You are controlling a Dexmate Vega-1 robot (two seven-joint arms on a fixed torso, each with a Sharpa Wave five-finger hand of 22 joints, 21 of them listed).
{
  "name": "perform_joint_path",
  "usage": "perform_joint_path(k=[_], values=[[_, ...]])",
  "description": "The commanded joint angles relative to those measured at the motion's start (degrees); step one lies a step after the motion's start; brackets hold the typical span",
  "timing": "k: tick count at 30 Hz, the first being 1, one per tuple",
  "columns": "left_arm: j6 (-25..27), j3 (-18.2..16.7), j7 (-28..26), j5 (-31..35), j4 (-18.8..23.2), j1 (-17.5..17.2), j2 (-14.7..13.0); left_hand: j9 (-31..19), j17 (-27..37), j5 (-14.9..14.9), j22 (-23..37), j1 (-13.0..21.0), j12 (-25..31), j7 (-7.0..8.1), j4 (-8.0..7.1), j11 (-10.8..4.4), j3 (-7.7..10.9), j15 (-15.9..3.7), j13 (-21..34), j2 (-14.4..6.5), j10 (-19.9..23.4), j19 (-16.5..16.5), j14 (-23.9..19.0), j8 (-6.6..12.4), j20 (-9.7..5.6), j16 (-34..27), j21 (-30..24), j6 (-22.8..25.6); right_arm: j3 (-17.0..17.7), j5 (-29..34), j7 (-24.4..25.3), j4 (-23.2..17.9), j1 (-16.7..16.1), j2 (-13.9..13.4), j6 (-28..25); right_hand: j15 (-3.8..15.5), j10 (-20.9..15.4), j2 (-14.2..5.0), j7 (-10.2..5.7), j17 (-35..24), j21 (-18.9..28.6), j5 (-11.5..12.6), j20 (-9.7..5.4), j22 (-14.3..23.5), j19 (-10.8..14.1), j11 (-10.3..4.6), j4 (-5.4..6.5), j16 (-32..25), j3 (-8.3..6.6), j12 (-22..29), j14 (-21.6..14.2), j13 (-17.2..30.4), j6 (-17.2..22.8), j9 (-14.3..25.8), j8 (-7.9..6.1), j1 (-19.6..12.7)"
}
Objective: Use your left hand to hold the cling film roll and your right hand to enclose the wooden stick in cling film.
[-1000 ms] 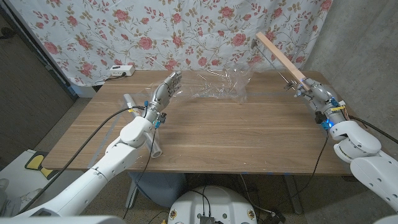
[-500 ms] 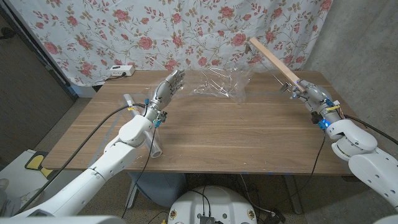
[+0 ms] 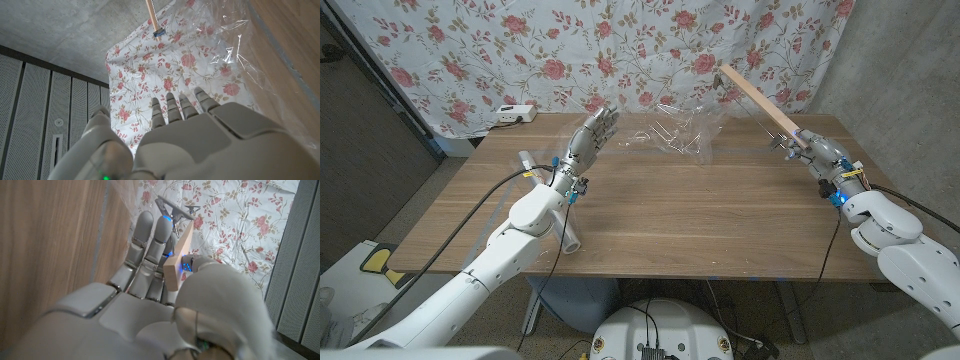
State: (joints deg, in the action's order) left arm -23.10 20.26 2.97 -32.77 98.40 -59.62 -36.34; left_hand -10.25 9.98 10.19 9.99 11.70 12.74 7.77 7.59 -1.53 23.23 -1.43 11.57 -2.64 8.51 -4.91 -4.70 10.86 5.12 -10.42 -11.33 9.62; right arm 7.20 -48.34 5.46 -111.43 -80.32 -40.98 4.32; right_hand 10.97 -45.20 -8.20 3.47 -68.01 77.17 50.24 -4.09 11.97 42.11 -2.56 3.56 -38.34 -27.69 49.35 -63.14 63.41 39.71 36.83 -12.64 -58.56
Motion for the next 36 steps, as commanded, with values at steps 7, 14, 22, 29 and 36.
perform_joint_path(k=[7, 14, 22, 29, 36], values=[[-0.4, 0.2, 1.5, 0.4, 1.9, 0.6, -0.6, -0.3, 0.2, 0.0, 0.2, -0.5, 0.2, -0.62, 0.07, -0.04, 0.21, 0.52, 0.1, 0.2, 0.5, -0.3, -0.1, -0.06, 0.14, -0.2, 0.1, 0.2, -1.2, -0.4, 0.0, 1.8, 0.9, 0.1, 1.0, 1.75, -5.2, -1.83, -7.01, -0.1, 1.7, -0.1, -3.1, -1.0, -0.7, -4.74, -8.82, 0.3, -12.58, -0.2, -0.4, 5.1, 7.2, 0.0, -0.1, 1.8], [-0.8, 0.2, 1.3, 1.5, 2.5, 0.4, -1.0, -0.3, 0.2, 0.0, 0.2, -0.6, 0.2, -0.57, 0.07, -0.06, 0.19, 0.52, 0.1, 0.2, 0.5, -0.2, -0.1, -0.06, 0.16, -0.2, 0.1, 0.2, -1.5, -0.4, 0.0, 2.0, 0.9, 0.1, 1.3, 1.75, -5.3, -1.8, -7.05, 0.0, 2.3, -0.1, -3.1, -1.3, -1.1, -4.82, -8.86, 0.4, -12.89, -0.3, -0.4, 5.0, 7.2, 0.1, -0.14, 2.0], [1.6, 0.4, 1.0, 1.1, 3.3, 0.0, -1.9, -0.3, 0.3, 0.0, 0.3, -1.6, 0.7, 1.0, -0.1, -2.0, -0.21, 5.09, 0.1, 0.7, 2.7, -0.9, -1.0, -0.15, 7.19, -0.6, -0.1, -0.4, -2.0, -0.5, 0.1, 2.1, 1.1, -0.2, 1.2, 1.74, -5.4, -1.76, -7.0, -0.1, 2.9, -0.1, -3.11, -1.6, -1.3, -4.74, -8.91, 0.3, -13.26, -0.2, -0.6, 5.3, 7.3, 0.1, -0.12, 2.3], [1.2, 0.4, 1.1, 1.0, 3.1, -0.2, -1.7, -0.3, 0.3, 0.0, 0.5, -2.2, 0.7, 1.79, -0.26, -2.36, -0.44, 8.69, 0.1, 0.9, 3.0, -1.6, -3.9, -0.09, 7.27, -1.4, -0.3, -0.6, -2.2, -0.4, 0.3, 1.9, 1.1, -0.4, 1.2, 1.73, -5.4, -1.71, -7.09, -0.1, 3.3, 0.0, -3.14, -1.7, -1.4, -4.73, -8.92, 0.4, -13.64, -0.4, -0.7, 5.0, 7.3, 0.1, -0.11, 2.6], [1.2, 0.8, 1.3, 0.4, 2.7, -0.3, -1.2, -0.2, 0.3, 0.1, 0.6, -2.6, 0.7, 2.3, -0.28, -2.41, -0.47, 8.83, 0.1, 0.9, 3.5, -3.8, -10.7, 0.12, 7.25, -3.0, -1.0, -0.1, -2.4, -0.5, 0.5, 1.7, 1.1, -0.5, 1.1, 1.73, -5.5, -1.67, -6.99, 0.1, 3.7, 0.0, -3.1, -1.8, -1.5, -4.75, -8.98, 0.6, -14.06, -0.4, -0.6, 5.1, 7.3, 0.0, -0.06, 2.9]])
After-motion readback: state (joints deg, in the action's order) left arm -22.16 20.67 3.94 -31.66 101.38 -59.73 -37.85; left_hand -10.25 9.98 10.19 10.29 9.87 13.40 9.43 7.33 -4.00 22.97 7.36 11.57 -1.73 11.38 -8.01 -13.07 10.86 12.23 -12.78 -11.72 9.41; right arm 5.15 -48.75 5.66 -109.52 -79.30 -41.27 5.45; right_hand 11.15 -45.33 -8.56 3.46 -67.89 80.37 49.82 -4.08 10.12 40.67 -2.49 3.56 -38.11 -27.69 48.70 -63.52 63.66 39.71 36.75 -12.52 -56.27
